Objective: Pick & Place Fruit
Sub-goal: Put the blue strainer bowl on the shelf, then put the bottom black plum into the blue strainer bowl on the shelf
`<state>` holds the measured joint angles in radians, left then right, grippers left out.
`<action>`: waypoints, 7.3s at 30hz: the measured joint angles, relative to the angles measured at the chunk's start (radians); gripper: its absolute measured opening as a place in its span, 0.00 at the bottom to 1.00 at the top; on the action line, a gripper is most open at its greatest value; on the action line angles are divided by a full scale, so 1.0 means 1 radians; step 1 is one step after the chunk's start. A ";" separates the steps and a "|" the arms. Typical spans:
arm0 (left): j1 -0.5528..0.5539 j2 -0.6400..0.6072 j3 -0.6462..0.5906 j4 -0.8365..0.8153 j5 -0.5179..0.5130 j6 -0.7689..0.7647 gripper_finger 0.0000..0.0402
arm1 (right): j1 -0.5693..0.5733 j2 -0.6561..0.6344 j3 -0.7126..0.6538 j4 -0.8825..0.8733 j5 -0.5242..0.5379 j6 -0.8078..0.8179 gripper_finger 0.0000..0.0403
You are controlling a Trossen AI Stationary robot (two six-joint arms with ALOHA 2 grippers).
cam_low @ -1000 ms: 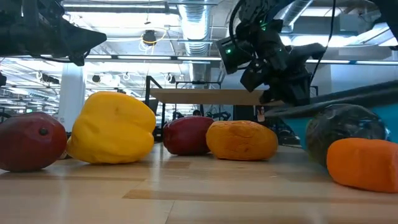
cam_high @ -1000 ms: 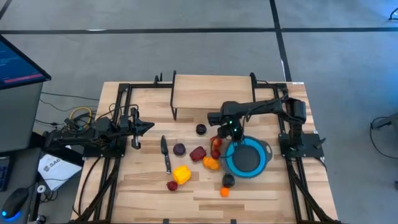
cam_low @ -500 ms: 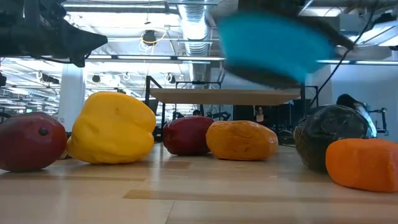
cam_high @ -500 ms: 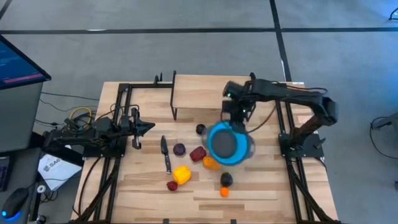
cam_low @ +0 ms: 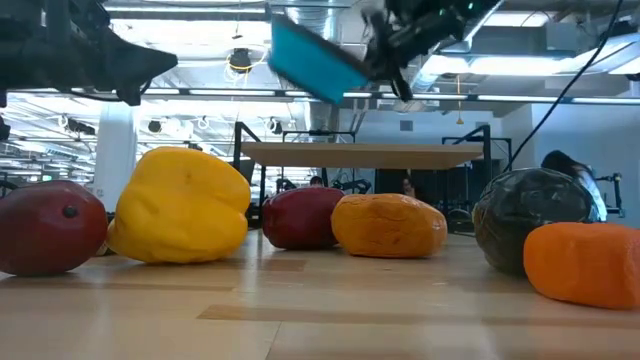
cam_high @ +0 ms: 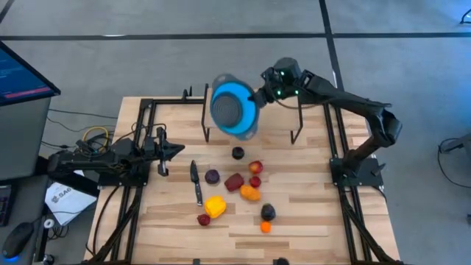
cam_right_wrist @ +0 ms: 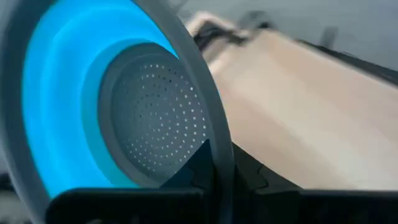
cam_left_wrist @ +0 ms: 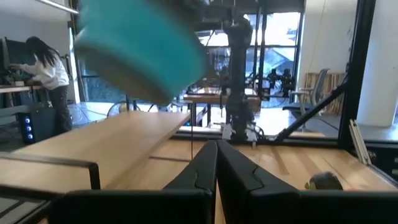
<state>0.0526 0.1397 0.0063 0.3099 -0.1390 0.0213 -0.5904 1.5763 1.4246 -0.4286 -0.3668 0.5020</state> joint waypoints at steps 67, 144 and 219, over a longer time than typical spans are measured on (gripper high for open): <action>0.000 0.020 0.000 0.052 0.005 0.000 0.00 | 0.015 0.092 0.000 -0.055 0.027 -0.033 0.45; -0.104 1.315 0.524 -0.194 0.175 0.000 0.86 | 0.774 0.161 -0.626 1.026 0.624 -0.273 0.36; 0.213 1.224 0.502 0.547 0.426 -0.559 0.64 | 0.827 0.342 -0.598 1.570 1.244 -0.833 0.84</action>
<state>0.2653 1.3632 0.5079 0.8572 0.2873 -0.5380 0.2371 1.9183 0.8268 1.1410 0.8771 -0.3314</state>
